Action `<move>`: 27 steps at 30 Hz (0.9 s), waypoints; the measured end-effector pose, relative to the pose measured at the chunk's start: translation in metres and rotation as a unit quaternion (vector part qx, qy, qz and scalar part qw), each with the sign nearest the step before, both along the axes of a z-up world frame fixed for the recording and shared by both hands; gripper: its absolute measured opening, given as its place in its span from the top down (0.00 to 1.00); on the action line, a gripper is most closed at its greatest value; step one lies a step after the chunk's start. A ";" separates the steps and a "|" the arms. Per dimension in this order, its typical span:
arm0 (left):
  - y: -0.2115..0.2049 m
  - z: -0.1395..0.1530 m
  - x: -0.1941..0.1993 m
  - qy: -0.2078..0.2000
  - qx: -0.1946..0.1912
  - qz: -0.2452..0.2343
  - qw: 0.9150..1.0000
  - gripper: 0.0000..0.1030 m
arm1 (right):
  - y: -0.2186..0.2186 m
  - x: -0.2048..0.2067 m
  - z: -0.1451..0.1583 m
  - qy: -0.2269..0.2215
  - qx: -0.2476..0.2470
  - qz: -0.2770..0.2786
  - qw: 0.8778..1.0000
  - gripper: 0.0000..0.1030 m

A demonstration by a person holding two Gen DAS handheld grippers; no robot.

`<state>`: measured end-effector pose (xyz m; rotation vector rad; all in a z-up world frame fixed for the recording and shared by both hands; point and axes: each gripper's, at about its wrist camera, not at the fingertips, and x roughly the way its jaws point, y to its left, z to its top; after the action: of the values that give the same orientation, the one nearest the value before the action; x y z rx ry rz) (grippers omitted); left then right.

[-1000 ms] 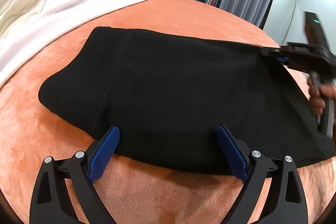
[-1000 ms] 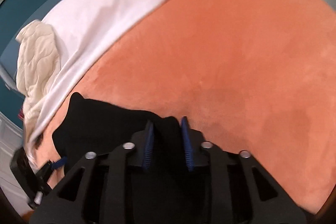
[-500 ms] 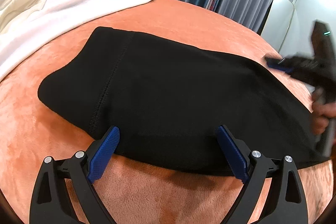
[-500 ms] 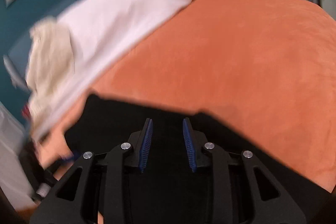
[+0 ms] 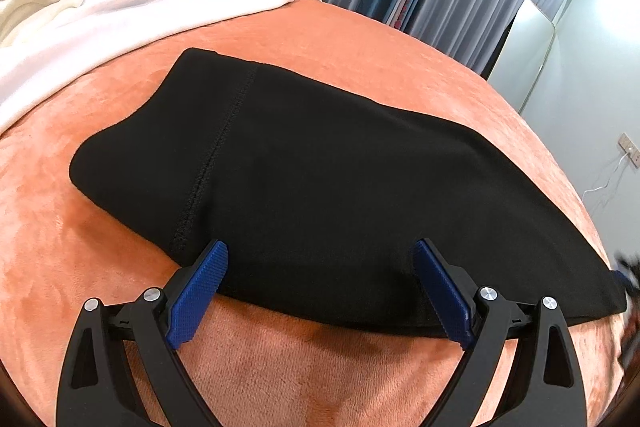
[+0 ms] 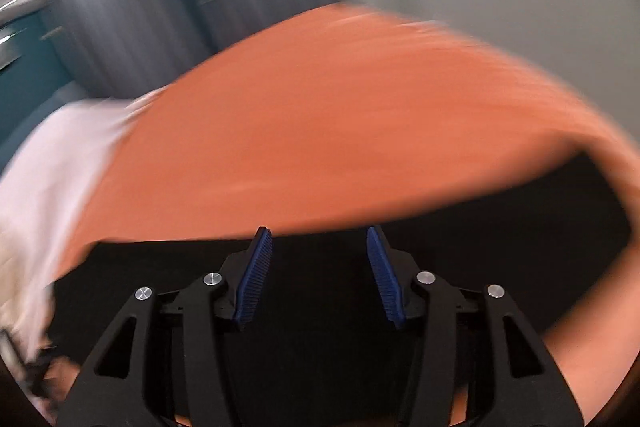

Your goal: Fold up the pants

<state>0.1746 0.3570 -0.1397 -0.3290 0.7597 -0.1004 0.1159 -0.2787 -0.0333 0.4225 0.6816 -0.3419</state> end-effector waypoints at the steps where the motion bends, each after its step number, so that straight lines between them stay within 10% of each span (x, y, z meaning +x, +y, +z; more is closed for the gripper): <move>1: -0.001 0.000 0.000 0.001 0.003 0.001 1.000 0.11 | -0.032 -0.028 0.001 -0.002 -0.007 -0.040 0.999 0.51; 4: -0.008 0.003 0.002 0.012 0.027 0.003 1.000 0.11 | -0.112 -0.081 0.002 0.009 -0.006 -0.096 0.995 0.51; 11: -0.046 0.023 0.005 0.048 0.149 0.046 0.987 0.11 | -0.147 -0.054 -0.007 0.031 -0.014 0.012 0.999 0.64; 19: -0.084 0.084 -0.045 -0.023 0.059 0.076 0.995 0.11 | -0.121 -0.043 -0.001 0.029 -0.071 0.042 0.996 0.71; 24: -0.126 0.094 -0.054 -0.023 0.030 0.039 0.998 0.11 | -0.128 -0.039 -0.007 0.049 -0.026 0.090 0.994 0.72; 27: -0.149 0.089 -0.053 -0.008 0.017 0.017 1.000 0.11 | -0.122 -0.035 -0.023 0.076 -0.042 0.109 0.990 0.89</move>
<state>0.1216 0.2081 -0.0503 -0.3092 0.7383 -0.0579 0.0806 -0.4011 -0.0564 0.2410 0.8508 -0.1960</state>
